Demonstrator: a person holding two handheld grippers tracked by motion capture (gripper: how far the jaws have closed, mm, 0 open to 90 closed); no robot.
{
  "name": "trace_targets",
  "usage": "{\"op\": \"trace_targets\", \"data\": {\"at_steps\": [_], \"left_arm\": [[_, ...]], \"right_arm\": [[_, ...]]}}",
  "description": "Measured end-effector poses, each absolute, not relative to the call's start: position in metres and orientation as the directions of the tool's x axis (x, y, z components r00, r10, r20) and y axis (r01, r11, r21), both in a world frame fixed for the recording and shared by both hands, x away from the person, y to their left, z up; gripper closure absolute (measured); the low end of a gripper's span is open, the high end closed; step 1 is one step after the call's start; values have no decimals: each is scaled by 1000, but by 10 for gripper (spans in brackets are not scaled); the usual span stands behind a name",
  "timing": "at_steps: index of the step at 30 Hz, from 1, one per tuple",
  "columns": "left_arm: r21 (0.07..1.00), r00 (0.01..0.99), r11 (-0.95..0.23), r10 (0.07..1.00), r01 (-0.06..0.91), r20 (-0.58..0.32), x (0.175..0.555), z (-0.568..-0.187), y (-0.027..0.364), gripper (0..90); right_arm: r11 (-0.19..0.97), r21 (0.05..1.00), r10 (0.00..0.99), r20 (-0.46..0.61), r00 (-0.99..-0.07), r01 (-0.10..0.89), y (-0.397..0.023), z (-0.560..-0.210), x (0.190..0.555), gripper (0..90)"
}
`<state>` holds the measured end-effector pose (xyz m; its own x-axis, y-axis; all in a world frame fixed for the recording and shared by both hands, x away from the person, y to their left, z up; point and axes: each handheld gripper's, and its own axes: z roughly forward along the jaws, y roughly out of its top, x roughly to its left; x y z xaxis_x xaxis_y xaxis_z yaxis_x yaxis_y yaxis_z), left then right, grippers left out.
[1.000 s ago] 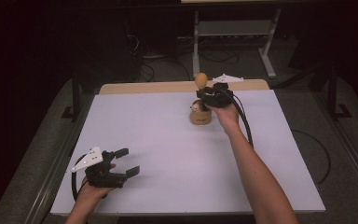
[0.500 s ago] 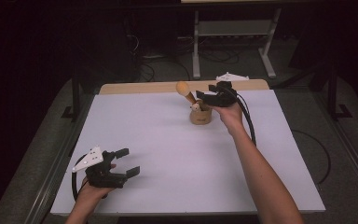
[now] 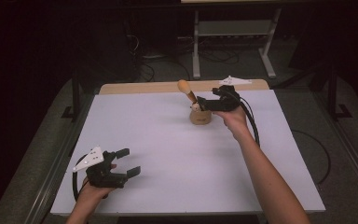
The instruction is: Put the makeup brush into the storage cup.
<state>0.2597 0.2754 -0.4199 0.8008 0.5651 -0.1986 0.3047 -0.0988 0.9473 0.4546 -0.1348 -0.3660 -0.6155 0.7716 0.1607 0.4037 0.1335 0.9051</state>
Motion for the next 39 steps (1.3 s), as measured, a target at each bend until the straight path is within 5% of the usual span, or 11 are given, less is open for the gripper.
{"op": "trace_targets", "data": {"at_steps": [15, 39], "left_arm": [[945, 792, -91, 574, 314, -208, 259, -420, 277, 127], [946, 797, -85, 564, 314, -214, 262, -421, 277, 127]], "right_arm": [[178, 907, 751, 126, -648, 382, -144, -370, 433, 54], [170, 919, 720, 130, -682, 356, -152, -379, 397, 48]]}}
